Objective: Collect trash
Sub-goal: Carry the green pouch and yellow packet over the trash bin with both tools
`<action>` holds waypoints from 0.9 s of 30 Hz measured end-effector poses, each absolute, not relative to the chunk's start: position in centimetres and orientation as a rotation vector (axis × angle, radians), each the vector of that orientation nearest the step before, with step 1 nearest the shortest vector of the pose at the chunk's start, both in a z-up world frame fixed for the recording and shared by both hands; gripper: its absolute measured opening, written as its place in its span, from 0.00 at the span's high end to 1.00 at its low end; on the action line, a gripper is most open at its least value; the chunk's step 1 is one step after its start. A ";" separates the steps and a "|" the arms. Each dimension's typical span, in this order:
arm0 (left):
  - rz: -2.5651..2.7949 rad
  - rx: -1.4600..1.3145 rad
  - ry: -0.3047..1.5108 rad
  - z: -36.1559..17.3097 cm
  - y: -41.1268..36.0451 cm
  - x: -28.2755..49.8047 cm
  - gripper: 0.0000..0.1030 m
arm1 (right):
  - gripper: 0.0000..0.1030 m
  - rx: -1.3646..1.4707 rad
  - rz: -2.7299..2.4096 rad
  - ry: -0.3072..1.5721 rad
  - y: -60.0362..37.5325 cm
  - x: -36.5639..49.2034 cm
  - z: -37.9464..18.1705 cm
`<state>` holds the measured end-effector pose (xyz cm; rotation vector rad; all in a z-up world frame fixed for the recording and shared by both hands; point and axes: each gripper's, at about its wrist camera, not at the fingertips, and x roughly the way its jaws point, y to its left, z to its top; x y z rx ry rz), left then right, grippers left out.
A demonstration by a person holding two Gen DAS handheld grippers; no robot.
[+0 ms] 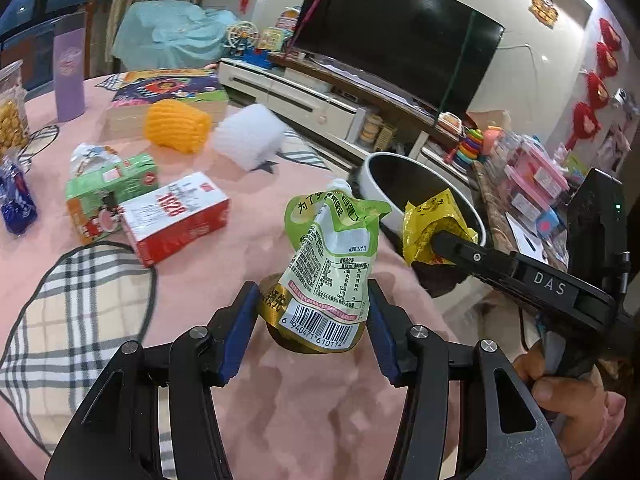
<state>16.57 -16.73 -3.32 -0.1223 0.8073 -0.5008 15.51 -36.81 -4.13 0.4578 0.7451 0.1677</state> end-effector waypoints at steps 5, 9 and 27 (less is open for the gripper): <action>-0.534 -0.097 0.800 -2.9 -18.8 16.4 0.50 | 0.78 0.469 0.130 0.728 -38.7 14.6 -3.7; -0.558 -0.077 0.795 -2.5 -20.2 16.4 0.50 | 0.78 0.480 0.097 0.718 -40.3 14.1 -3.6; -0.615 -0.023 0.783 -1.5 -25.1 17.7 0.50 | 0.78 0.496 0.019 0.700 -44.5 14.2 -3.3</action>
